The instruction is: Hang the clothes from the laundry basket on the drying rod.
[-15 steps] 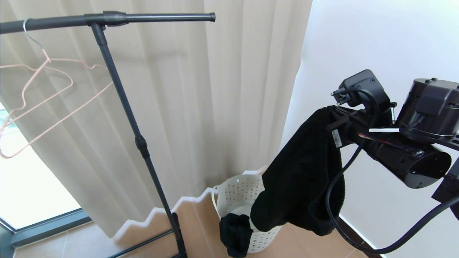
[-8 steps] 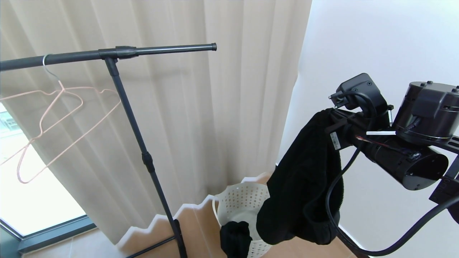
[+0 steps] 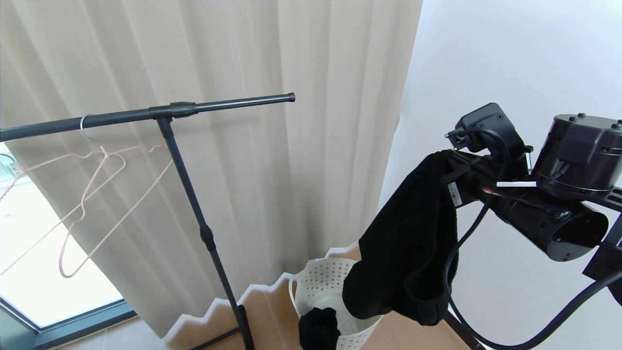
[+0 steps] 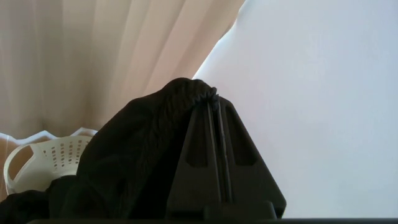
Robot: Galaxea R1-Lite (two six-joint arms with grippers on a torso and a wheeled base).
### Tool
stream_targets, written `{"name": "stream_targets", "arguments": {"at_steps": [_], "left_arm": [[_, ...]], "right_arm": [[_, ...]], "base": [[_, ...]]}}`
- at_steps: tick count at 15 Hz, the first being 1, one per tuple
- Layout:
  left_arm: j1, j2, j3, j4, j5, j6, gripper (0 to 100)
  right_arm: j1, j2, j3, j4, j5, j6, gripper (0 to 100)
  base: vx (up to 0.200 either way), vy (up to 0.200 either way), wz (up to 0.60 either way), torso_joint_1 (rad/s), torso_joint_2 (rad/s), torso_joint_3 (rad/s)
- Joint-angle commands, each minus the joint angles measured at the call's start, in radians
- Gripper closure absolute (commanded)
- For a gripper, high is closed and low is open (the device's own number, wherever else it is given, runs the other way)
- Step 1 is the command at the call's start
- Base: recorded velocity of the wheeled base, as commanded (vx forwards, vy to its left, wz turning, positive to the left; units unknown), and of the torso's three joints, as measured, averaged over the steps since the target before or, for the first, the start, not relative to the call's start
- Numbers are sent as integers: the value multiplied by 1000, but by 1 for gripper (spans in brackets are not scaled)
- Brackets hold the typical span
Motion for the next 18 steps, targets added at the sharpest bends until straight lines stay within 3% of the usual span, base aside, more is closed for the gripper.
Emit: {"name": "stream_targets", "arguments": {"at_steps": [1,10,18], "left_arm": [[0,1,0,0,0,0,0],[0,1,0,0,0,0,0],[0,1,0,0,0,0,0]], "right_arm": [[0,-1,1,0,0,0,100],[0,-13,27,-8,9,-20,100],[0,-13,30,-8,14,-18,100]], "base": [[0,0,0,183,-422,-227],[0,0,0,146,-319,-175],[0,0,600,8,-6,-2]]}}
